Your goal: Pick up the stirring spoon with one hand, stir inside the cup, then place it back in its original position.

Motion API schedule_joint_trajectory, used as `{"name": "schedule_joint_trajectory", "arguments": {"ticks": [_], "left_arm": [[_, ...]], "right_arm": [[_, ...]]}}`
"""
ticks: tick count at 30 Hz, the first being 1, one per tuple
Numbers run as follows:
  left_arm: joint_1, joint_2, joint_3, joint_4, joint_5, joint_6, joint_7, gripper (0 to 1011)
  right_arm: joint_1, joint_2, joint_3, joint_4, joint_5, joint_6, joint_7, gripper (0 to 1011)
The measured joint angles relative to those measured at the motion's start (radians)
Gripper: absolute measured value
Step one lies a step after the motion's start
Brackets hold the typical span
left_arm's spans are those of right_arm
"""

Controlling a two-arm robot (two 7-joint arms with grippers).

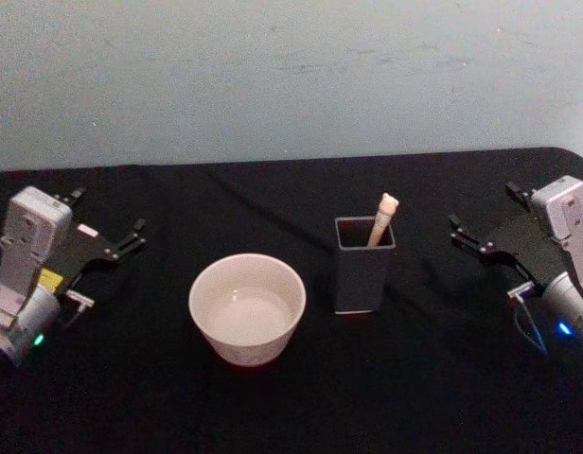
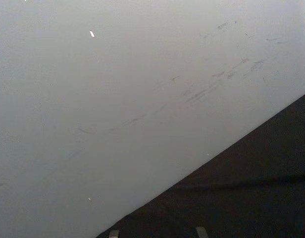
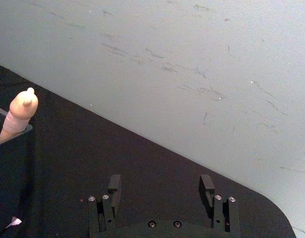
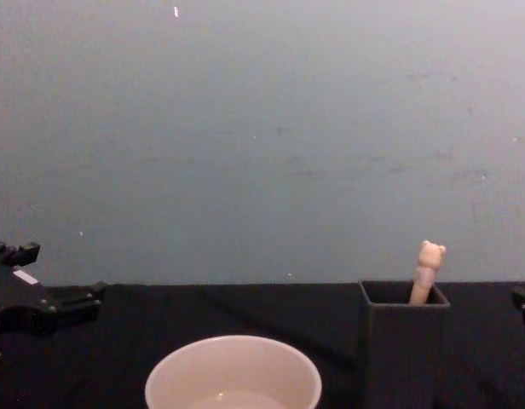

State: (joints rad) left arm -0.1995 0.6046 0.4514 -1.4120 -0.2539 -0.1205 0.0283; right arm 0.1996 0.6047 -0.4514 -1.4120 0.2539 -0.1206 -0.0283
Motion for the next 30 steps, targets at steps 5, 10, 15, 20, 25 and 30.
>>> {"name": "schedule_joint_trajectory", "arguments": {"ticks": [5,10,15,20,25,30], "left_arm": [[0.000,0.000,0.000,0.000,0.000,0.000,0.000,1001],[0.000,0.000,0.000,0.000,0.000,0.000,0.000,1001],[0.000,0.000,0.000,0.000,0.000,0.000,0.000,1001],[0.000,0.000,0.000,0.000,0.000,0.000,0.000,1001],[0.000,0.000,0.000,0.000,0.000,0.000,0.000,1001],[0.000,0.000,0.000,0.000,0.000,0.000,0.000,1001]], "right_arm": [[0.000,0.000,0.000,0.000,0.000,0.000,0.000,1000],[0.000,0.000,0.000,0.000,0.000,0.000,0.000,1002],[0.000,0.000,0.000,0.000,0.000,0.000,0.000,1002],[0.000,0.000,0.000,0.000,0.000,0.000,0.000,1002],[0.000,0.000,0.000,0.000,0.000,0.000,0.000,1002],[0.000,0.000,0.000,0.000,0.000,0.000,0.000,1002]]}}
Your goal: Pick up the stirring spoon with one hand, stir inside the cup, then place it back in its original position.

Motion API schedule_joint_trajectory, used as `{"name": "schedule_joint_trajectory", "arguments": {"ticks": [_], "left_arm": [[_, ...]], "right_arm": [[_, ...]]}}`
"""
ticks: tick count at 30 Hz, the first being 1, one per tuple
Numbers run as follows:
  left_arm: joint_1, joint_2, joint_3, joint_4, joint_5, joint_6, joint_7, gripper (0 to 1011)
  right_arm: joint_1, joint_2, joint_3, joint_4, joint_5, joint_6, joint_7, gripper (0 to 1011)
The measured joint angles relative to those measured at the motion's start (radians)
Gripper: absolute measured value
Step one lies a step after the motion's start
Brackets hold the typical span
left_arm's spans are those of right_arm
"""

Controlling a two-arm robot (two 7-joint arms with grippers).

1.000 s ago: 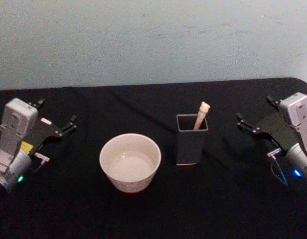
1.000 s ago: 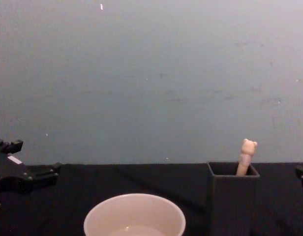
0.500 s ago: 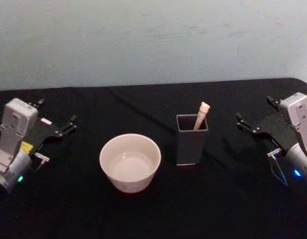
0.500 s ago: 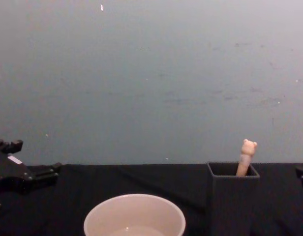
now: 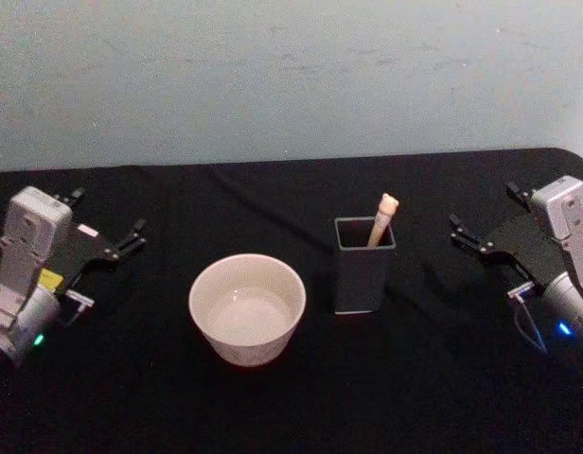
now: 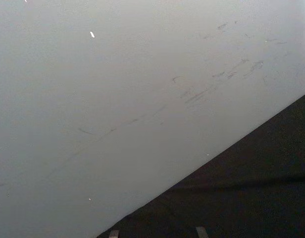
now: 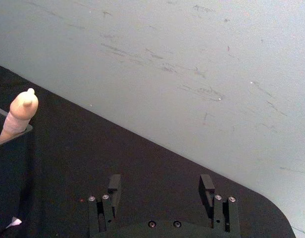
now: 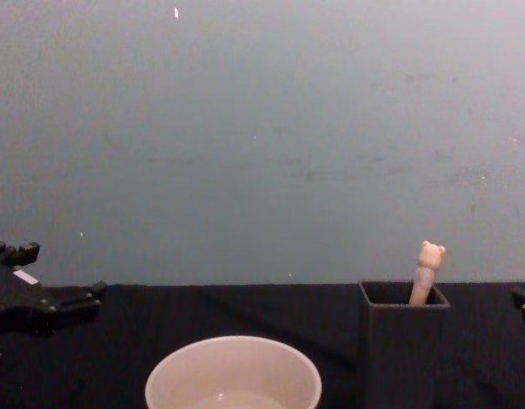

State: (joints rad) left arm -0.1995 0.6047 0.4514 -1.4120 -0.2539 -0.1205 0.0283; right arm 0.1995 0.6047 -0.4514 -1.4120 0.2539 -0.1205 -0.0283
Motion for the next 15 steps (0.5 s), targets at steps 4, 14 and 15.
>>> {"name": "schedule_joint_trajectory", "arguments": {"ticks": [4,14,15], "left_arm": [[0.000,0.000,0.000,0.000,0.000,0.000,0.000,1001],[0.000,0.000,0.000,0.000,0.000,0.000,0.000,1001],[0.000,0.000,0.000,0.000,0.000,0.000,0.000,1001]], "right_arm": [[0.000,0.000,0.000,0.000,0.000,0.000,0.000,1002],[0.000,0.000,0.000,0.000,0.000,0.000,0.000,1002],[0.000,0.000,0.000,0.000,0.000,0.000,0.000,1000]]}}
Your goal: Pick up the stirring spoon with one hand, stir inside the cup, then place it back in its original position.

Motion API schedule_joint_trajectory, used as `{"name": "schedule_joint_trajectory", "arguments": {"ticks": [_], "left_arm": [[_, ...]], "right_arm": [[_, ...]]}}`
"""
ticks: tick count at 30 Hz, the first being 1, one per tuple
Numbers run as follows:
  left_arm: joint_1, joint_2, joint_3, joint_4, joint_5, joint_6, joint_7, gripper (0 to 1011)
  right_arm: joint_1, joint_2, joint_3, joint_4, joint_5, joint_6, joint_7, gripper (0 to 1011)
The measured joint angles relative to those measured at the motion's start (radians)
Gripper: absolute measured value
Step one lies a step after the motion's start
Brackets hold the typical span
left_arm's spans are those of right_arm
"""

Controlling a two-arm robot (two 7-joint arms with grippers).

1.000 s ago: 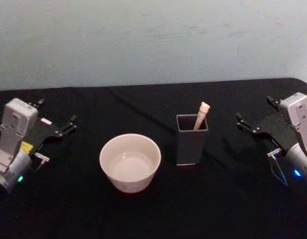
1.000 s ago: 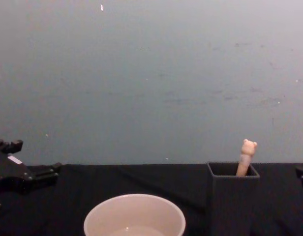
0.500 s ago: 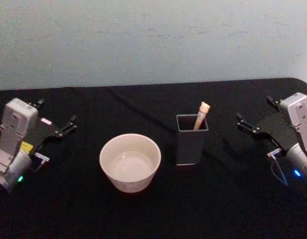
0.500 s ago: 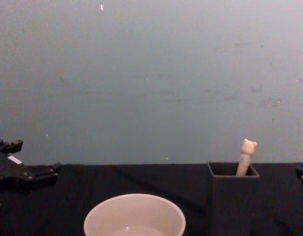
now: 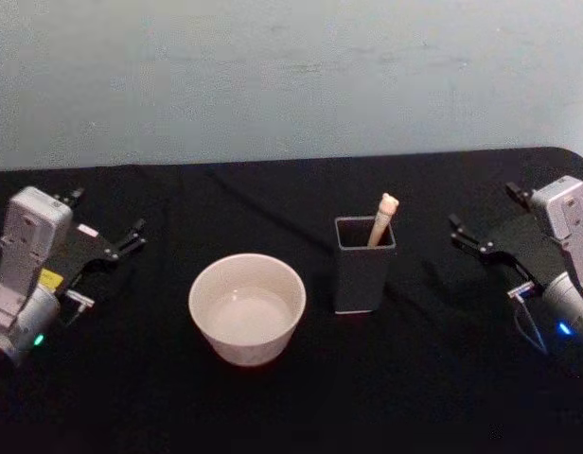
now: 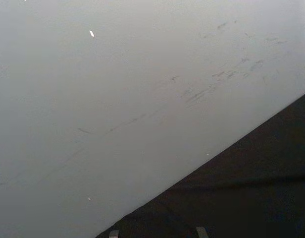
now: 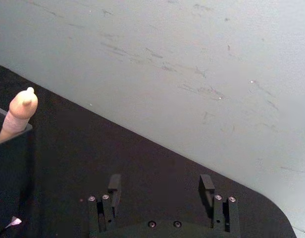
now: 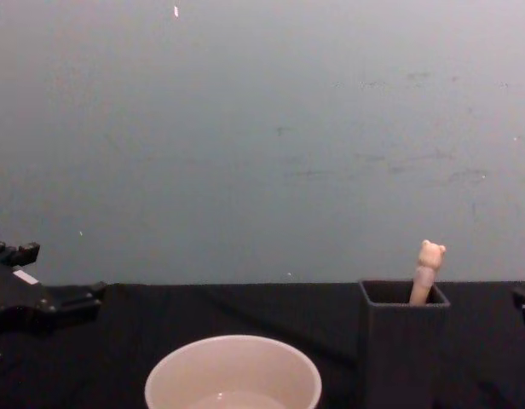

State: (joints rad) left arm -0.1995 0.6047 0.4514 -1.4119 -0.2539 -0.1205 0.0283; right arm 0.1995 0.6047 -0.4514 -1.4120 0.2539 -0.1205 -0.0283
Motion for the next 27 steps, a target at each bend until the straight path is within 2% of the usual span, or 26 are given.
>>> {"name": "schedule_joint_trajectory", "arguments": {"ticks": [27], "left_arm": [[0.000,0.000,0.000,0.000,0.000,0.000,0.000,1001]], "right_arm": [[0.000,0.000,0.000,0.000,0.000,0.000,0.000,1002]]}}
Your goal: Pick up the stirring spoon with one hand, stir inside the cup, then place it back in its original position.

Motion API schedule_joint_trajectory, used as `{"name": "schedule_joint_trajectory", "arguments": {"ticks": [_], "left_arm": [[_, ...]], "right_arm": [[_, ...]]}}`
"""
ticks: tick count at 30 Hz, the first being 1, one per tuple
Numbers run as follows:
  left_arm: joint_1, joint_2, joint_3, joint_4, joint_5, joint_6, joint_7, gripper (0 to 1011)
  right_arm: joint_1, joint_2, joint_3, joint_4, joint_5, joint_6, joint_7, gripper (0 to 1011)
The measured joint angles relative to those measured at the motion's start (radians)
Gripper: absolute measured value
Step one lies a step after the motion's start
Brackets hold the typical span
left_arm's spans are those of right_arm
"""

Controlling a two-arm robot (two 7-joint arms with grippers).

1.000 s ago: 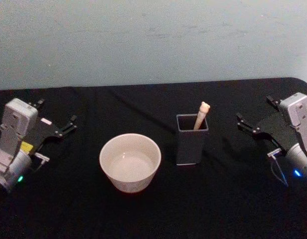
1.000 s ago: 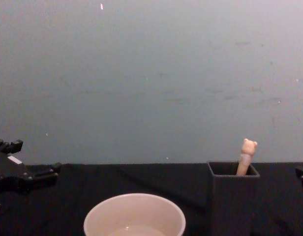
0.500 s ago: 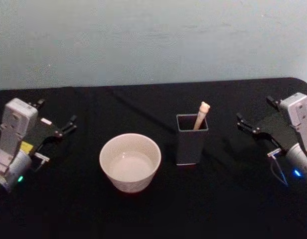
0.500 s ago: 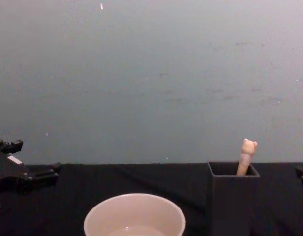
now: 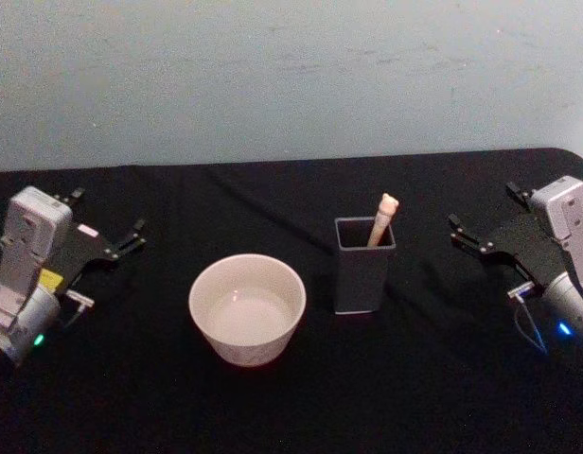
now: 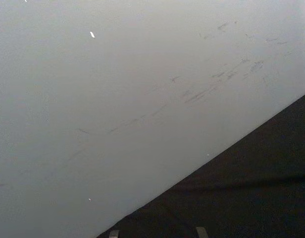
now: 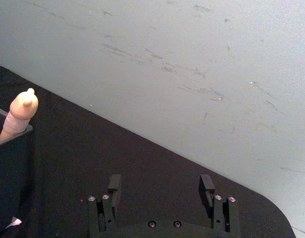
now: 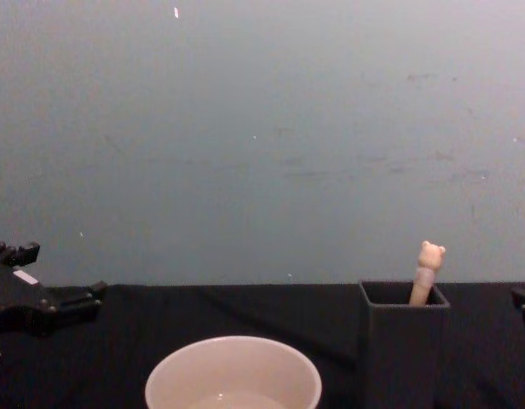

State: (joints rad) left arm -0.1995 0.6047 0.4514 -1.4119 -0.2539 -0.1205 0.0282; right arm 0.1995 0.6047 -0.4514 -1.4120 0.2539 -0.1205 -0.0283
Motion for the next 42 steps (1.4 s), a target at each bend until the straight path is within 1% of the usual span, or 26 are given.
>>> {"name": "schedule_joint_trajectory", "arguments": {"ticks": [2,5,8,11,13,14,15,17,18,20,21,25,28,29,31,32,33,34,38,42], "left_arm": [[0.000,0.000,0.000,0.000,0.000,0.000,0.000,1001],[0.000,0.000,0.000,0.000,0.000,0.000,0.000,1001],[0.000,0.000,0.000,0.000,0.000,0.000,0.000,1001],[0.000,0.000,0.000,0.000,0.000,0.000,0.000,1001],[0.000,0.000,0.000,0.000,0.000,0.000,0.000,1001],[0.000,0.000,0.000,0.000,0.000,0.000,0.000,1001],[0.000,0.000,0.000,0.000,0.000,0.000,0.000,1001],[0.000,0.000,0.000,0.000,0.000,0.000,0.000,1001],[0.000,0.000,0.000,0.000,0.000,0.000,0.000,1001],[0.000,0.000,0.000,0.000,0.000,0.000,0.000,1001],[0.000,0.000,0.000,0.000,0.000,0.000,0.000,1001],[0.000,0.000,0.000,0.000,0.000,0.000,0.000,1001],[0.000,0.000,0.000,0.000,0.000,0.000,0.000,1001],[0.000,0.000,0.000,0.000,0.000,0.000,0.000,1001],[0.000,0.000,0.000,0.000,0.000,0.000,0.000,1001],[0.000,0.000,0.000,0.000,0.000,0.000,0.000,1001],[0.000,0.000,0.000,0.000,0.000,0.000,0.000,1002],[0.000,0.000,0.000,0.000,0.000,0.000,0.000,1001],[0.000,0.000,0.000,0.000,0.000,0.000,0.000,1001],[0.000,0.000,0.000,0.000,0.000,0.000,0.000,1001]], "right_arm": [[0.000,0.000,0.000,0.000,0.000,0.000,0.000,1002],[-0.006,-0.001,0.009,-0.008,0.005,0.000,0.008,1000],[-0.022,0.000,0.030,-0.043,0.032,0.005,0.038,1000],[-0.037,0.005,0.044,-0.071,0.060,0.013,0.065,1002],[-0.059,0.014,0.067,-0.115,0.120,0.036,0.119,1002],[-0.059,0.014,0.067,-0.115,0.120,0.036,0.119,1000],[-0.070,0.020,0.076,-0.136,0.155,0.051,0.151,1000],[-0.081,0.027,0.087,-0.158,0.192,0.069,0.188,1002],[-0.091,0.033,0.097,-0.175,0.231,0.087,0.227,1000],[-0.099,0.037,0.105,-0.191,0.266,0.105,0.263,1002],[-0.104,0.039,0.111,-0.202,0.295,0.122,0.294,1002],[-0.107,0.034,0.120,-0.213,0.353,0.158,0.359,1002],[-0.100,0.023,0.120,-0.210,0.369,0.172,0.385,1000],[-0.092,0.013,0.117,-0.204,0.375,0.181,0.399,1002],[-0.075,-0.004,0.110,-0.187,0.378,0.194,0.414,1002],[-0.075,-0.004,0.110,-0.187,0.378,0.194,0.414,1002],[-0.064,-0.015,0.105,-0.176,0.377,0.200,0.419,1002],[-0.052,-0.027,0.100,-0.163,0.374,0.204,0.423,1002],[-0.025,-0.053,0.088,-0.136,0.357,0.210,0.427,1002],[0.010,-0.089,0.077,-0.098,0.327,0.211,0.423,1002]]}}
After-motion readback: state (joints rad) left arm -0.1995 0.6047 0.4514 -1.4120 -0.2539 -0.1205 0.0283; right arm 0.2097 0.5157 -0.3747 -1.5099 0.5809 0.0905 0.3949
